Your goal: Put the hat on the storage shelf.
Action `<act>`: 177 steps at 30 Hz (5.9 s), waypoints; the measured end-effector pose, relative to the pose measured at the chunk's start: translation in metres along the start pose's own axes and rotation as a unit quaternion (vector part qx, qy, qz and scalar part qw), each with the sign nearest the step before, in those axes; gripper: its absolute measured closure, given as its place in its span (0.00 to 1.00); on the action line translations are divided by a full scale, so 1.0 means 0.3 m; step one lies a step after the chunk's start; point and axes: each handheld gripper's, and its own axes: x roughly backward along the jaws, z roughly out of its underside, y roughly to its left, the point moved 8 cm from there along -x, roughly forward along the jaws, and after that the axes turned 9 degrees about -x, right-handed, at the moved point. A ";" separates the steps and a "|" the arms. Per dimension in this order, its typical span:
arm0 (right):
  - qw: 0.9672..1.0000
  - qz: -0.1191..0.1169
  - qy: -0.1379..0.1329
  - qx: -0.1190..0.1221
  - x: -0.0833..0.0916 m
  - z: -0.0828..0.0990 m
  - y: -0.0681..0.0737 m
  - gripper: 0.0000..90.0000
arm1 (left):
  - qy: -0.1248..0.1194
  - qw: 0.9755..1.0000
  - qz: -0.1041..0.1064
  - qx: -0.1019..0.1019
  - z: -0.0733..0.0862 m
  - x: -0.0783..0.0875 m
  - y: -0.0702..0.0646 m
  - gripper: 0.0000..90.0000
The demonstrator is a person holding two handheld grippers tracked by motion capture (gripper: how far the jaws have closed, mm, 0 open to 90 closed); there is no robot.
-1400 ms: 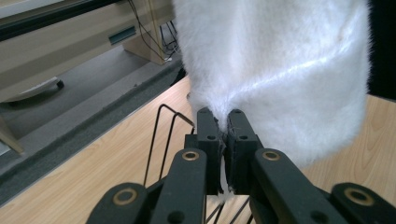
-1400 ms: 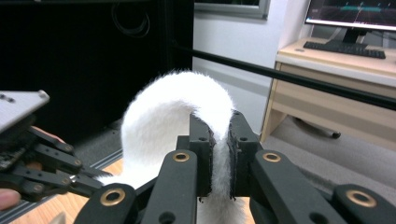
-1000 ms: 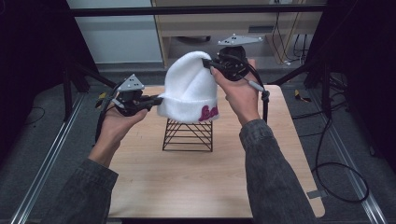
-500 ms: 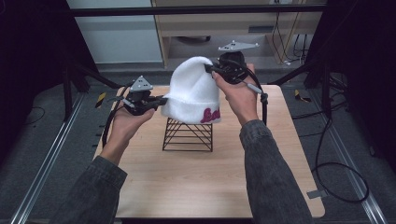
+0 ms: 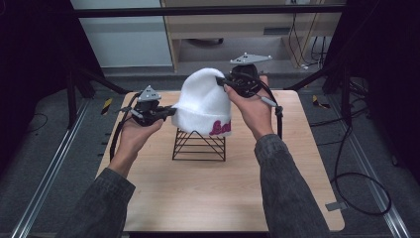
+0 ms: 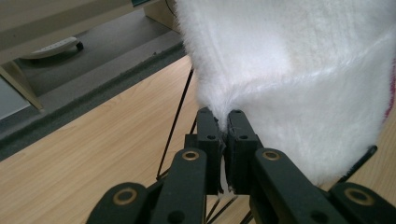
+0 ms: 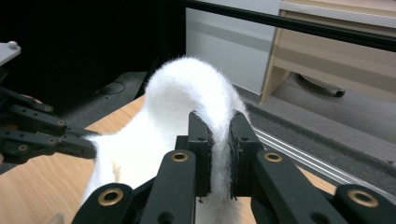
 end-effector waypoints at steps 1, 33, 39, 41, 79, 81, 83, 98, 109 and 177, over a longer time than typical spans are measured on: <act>1.000 -0.004 0.002 0.008 0.000 0.006 0.014 0.92 | -0.001 1.000 0.000 -0.001 0.006 0.003 0.003 0.95; 0.997 -0.014 0.056 0.041 -0.030 0.113 0.051 0.92 | 0.023 1.000 0.000 0.008 0.155 -0.019 0.022 0.95; 0.997 -0.027 0.061 0.048 -0.030 0.122 0.087 0.92 | 0.026 1.000 0.000 0.015 0.181 -0.020 0.031 0.95; 0.996 -0.032 0.065 0.049 -0.037 0.131 0.096 0.92 | 0.027 1.000 0.000 0.012 0.188 -0.018 0.030 0.95; 0.994 -0.032 0.096 0.038 -0.014 0.246 0.079 0.92 | 0.033 0.999 0.031 -0.002 0.278 -0.002 -0.052 0.95; 0.994 -0.033 0.095 0.037 -0.014 0.256 0.076 0.92 | 0.033 0.999 0.033 0.000 0.286 -0.004 -0.054 0.95; 0.994 -0.035 0.098 0.038 -0.017 0.270 0.076 0.92 | 0.036 0.999 0.034 0.002 0.294 -0.007 -0.056 0.95; 0.994 -0.052 0.094 0.037 -0.020 0.285 0.119 0.92 | 0.044 0.999 0.023 0.002 0.331 -0.011 -0.061 0.95; 0.992 -0.054 0.104 0.035 -0.049 0.301 0.122 0.92 | 0.044 0.999 0.024 0.014 0.362 -0.020 -0.060 0.95; 0.989 -0.022 0.135 0.047 0.072 0.442 0.112 0.44 | 0.098 0.995 -0.029 0.020 0.487 0.028 -0.084 0.26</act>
